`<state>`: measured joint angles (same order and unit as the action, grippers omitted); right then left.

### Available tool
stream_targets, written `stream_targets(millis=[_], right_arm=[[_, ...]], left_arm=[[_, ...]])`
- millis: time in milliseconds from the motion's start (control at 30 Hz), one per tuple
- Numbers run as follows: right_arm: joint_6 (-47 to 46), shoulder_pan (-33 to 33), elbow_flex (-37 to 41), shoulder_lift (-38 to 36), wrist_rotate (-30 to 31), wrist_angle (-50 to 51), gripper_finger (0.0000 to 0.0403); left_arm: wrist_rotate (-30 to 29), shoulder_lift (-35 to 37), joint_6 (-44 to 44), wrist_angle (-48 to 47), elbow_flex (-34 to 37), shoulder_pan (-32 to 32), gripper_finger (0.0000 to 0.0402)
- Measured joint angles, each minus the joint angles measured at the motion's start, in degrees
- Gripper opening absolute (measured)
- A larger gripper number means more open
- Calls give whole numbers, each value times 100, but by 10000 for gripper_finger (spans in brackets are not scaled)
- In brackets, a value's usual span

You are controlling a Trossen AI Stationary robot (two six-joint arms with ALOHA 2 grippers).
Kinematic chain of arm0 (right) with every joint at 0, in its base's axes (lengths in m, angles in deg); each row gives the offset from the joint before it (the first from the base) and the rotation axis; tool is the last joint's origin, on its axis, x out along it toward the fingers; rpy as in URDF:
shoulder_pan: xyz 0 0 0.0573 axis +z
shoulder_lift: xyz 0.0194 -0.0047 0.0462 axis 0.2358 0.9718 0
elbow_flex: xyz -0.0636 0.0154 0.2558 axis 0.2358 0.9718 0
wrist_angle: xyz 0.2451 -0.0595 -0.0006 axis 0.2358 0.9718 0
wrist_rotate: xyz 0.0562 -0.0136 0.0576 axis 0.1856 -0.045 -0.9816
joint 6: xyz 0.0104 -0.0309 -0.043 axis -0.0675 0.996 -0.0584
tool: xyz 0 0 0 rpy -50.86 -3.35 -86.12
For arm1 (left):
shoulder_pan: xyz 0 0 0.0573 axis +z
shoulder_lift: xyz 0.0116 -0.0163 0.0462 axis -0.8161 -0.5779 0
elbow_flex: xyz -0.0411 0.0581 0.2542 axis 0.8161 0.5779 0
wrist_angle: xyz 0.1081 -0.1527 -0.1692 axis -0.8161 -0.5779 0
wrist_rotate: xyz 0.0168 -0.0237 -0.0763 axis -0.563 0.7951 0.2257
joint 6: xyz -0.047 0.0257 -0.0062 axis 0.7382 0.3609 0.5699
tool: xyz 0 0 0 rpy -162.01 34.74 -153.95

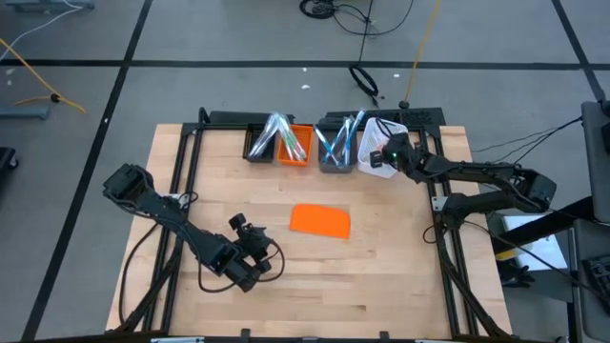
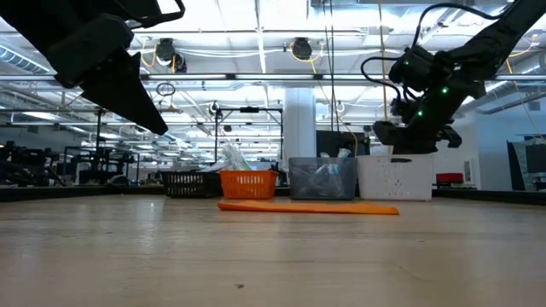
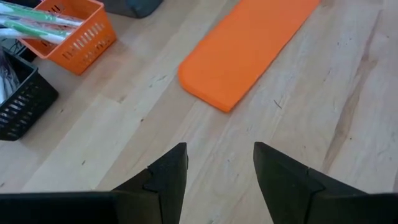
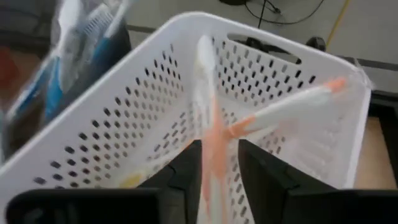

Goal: Pick & Place Toothbrushes
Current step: Put the orange toothbrush into the white bin, then return to home position

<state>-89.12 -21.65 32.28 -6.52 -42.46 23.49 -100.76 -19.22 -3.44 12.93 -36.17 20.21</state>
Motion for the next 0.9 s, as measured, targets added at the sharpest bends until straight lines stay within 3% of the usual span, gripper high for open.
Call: stream_targets(millis=[233,433,600,900], right_arm=[[194,0,0,0,-87,-355,139],[524,20,0,-93,-1035,-971,175],[952,275,0,-557,-1641,-1177,170],[1541,1642,0,-1536,-1637,-1113,139]], left_arm=[[-2,0,2,0,0,14,186],[1,0,-256,56,0,78,186],[-595,0,-119,51,0,59,186],[-1307,840,147,-819,16,-64,186]])
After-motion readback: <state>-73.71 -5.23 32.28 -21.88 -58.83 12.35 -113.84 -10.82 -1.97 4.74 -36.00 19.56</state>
